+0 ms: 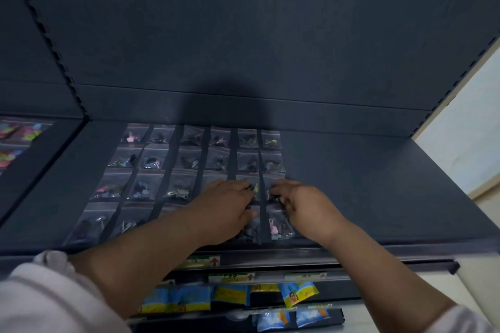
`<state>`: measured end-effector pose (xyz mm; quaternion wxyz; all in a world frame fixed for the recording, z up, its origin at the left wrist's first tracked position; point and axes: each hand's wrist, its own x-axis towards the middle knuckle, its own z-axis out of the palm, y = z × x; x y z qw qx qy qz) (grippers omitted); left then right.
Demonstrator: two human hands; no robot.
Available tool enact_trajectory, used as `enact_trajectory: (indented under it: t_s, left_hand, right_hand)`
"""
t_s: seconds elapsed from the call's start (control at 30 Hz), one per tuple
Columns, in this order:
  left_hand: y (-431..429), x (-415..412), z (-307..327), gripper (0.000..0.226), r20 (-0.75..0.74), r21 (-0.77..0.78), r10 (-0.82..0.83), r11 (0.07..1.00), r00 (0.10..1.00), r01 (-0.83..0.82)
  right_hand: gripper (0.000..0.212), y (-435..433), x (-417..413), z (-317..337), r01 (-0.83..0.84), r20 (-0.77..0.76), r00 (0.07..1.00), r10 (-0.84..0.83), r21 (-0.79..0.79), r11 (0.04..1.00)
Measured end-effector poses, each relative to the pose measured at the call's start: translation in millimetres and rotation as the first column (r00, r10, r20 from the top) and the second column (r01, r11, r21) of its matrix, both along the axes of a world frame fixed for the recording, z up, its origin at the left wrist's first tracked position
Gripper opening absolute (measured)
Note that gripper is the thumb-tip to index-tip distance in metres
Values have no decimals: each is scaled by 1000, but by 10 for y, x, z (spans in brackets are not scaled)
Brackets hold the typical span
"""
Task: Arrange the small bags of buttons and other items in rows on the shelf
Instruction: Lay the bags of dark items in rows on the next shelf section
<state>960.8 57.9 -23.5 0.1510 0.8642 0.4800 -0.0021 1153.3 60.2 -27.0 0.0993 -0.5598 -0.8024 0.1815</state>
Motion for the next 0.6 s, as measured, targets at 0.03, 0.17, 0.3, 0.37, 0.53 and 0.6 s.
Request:
enact_trajectory:
  t_s: [0.03,0.17,0.3,0.37,0.53,0.6]
  left_hand:
    - [5,0,3,46,13,6,5,1000,1000,-5]
    - [35,-4,20,45,64,50,2,999,998,-5]
    - [82,-24,36,47,69,65,11,998,998,-16]
    - [97,-32,42,49,61,60,12,998,998,-16]
    - [154,-64,44,49,59,41,33,999,998,-36]
    - [185,-75,33,50,57,40,45,998,997,-47]
  right_hand:
    - [47,13,8,-16,14,-18,1000,-14,16,1000]
    - [42,140,31,-23,70,-41,997,-67,87,994]
    - [42,311,2,-7,81,37,996,-84,74,994]
    - [42,358,-27,10,81,64,995,-82,26,996]
    - [40,413,-112,17,66,114,991,-63,-25,997]
    - [39,439,-122,-21,67,119,991,-64,-26,997]
